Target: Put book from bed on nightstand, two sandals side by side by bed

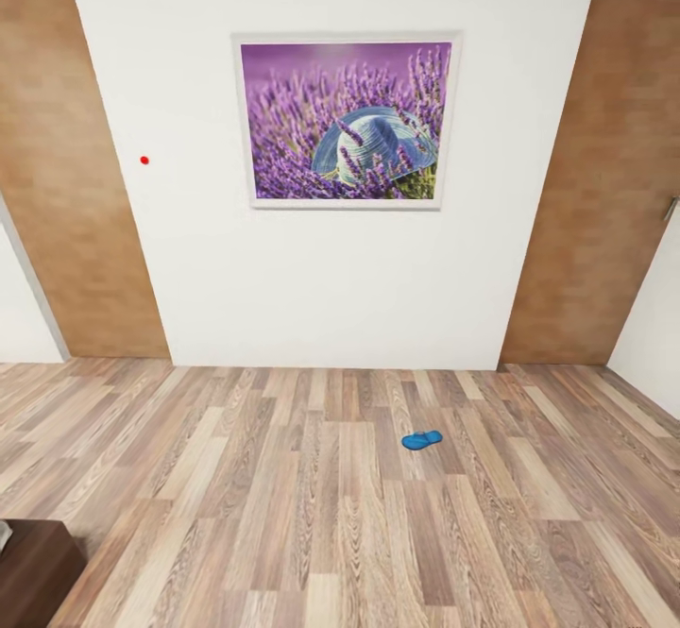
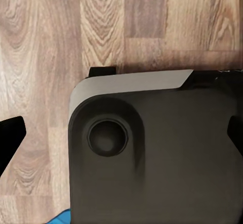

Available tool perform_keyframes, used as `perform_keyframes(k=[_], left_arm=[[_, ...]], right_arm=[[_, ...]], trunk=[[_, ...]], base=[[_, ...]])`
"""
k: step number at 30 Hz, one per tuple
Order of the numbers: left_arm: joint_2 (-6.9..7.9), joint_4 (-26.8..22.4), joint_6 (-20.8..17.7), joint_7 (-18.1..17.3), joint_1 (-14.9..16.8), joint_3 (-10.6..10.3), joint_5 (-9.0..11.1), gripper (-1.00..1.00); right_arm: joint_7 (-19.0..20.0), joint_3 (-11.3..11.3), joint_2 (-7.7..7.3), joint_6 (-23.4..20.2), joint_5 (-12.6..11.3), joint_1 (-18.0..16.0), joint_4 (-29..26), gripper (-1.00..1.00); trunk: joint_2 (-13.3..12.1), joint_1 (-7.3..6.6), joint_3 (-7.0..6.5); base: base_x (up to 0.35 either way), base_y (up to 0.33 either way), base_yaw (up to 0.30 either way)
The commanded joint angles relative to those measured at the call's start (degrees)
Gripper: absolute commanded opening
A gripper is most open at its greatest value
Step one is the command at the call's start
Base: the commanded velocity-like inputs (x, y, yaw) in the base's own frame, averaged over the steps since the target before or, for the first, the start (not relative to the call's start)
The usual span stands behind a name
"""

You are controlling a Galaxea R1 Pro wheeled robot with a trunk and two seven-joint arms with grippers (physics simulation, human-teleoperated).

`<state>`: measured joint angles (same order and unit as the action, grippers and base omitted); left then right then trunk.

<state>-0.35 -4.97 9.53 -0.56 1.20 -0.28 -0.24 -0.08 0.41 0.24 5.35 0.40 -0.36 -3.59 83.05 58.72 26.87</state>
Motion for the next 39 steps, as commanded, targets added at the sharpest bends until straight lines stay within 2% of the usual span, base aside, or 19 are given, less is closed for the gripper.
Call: perform_keyframes(k=[1, 18, 39], left_arm=[[0.00, 0.0, 0.2, -0.1, 0.0, 0.0, 0.0, 1.00], [0.00, 0.0, 0.5, -0.1, 0.0, -0.1, 0.0, 1.00], [0.00, 0.0, 1.2, -0.1, 0.0, -0.1, -0.1, 1.00]], right_arm=[[0.0, 0.0, -0.01, 0.2, 0.0, 0.0, 0.1, 1.00], [0.0, 0.1, 0.03, 0.2, 0.0, 0.0, 0.1, 1.00], [0.0, 0.1, 0.11, 0.2, 0.1, 0.0, 0.2, 1.00]], trunk=[[0.0, 0.00, 0.06], [0.0, 0.00, 0.06], [0.0, 0.00, 0.06]], base=[[0.077, -0.038, -0.067], [0.053, -0.003, -0.119], [0.274, 0.008, -0.009]])
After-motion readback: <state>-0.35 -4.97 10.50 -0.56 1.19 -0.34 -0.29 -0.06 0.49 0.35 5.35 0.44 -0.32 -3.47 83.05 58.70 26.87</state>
